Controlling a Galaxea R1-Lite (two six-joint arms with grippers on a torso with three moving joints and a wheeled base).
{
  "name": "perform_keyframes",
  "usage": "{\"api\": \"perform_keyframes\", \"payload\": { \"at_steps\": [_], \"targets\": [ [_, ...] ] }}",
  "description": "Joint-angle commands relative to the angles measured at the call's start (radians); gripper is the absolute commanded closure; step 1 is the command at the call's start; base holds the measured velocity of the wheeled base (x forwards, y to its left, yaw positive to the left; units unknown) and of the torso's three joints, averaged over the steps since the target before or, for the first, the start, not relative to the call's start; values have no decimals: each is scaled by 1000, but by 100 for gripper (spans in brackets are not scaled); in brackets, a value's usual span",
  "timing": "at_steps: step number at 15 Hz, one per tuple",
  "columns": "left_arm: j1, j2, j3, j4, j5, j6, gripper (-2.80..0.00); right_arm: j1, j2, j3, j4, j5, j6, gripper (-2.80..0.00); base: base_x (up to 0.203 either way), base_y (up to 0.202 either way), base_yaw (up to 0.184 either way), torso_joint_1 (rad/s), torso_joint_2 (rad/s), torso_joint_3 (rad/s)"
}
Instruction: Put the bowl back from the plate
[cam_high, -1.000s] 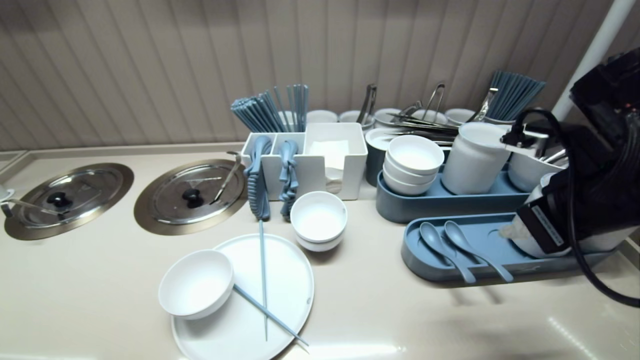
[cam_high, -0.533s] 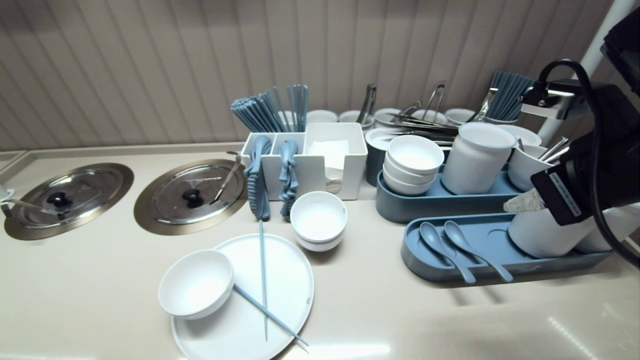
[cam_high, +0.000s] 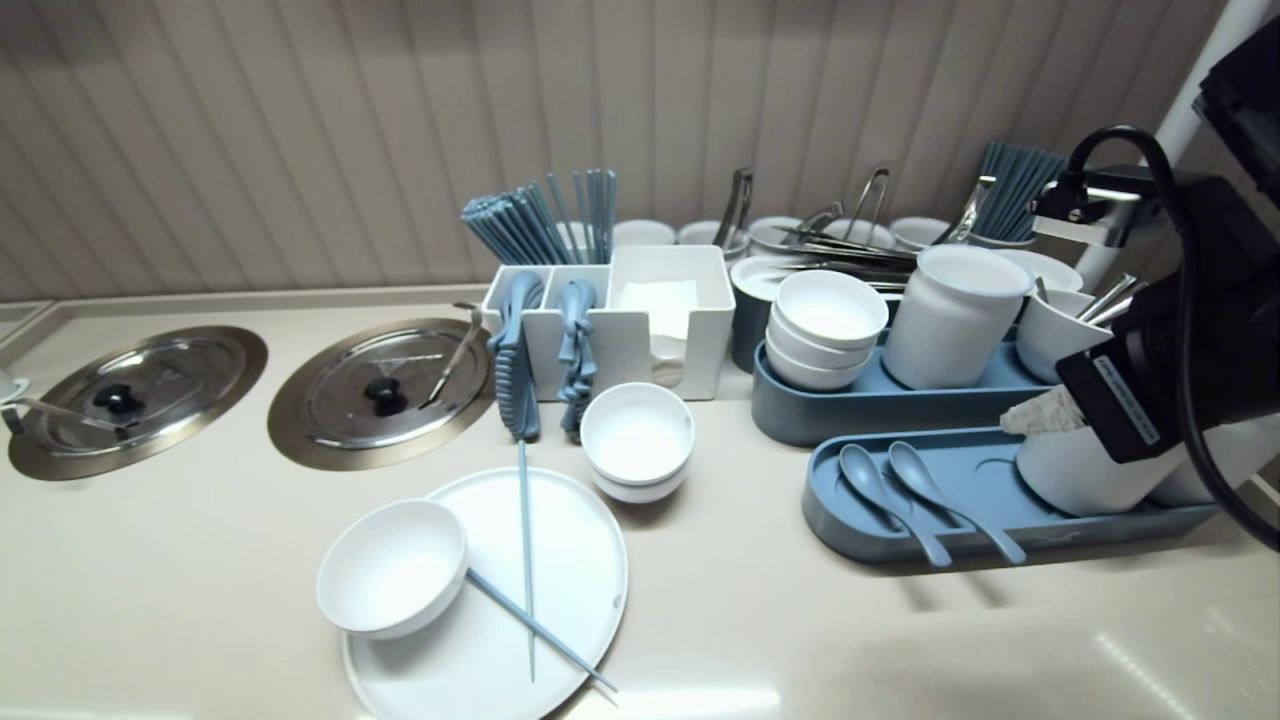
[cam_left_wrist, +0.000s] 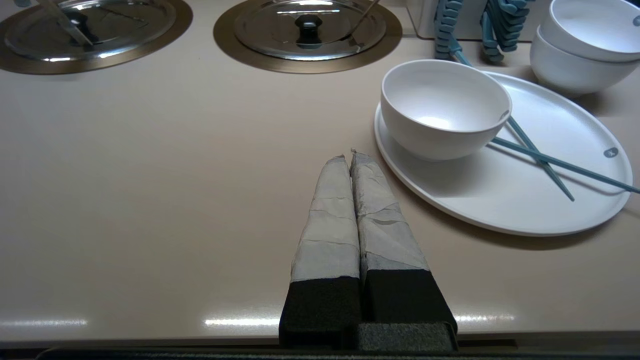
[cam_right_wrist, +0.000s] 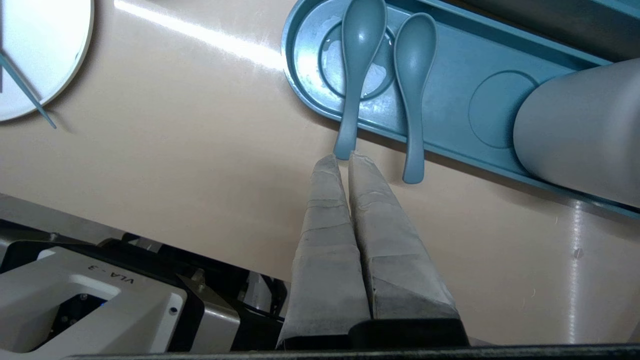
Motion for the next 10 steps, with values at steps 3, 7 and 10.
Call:
{"api": "perform_keyframes", "payload": {
  "at_steps": [3, 7, 10],
  "targets": [
    [0, 0, 8, 0, 0, 0, 0, 2, -1, 4, 5, 0, 0, 0, 0, 0, 0, 0, 0, 0],
    [0, 0, 8, 0, 0, -2, 0, 20, 1, 11, 5, -1, 0, 0, 3, 131, 0, 5, 5, 1],
    [0, 0, 8, 0, 0, -2, 0, 36, 1, 24, 5, -2, 0, 0, 0, 197, -1, 2, 3, 2]
  ]
}}
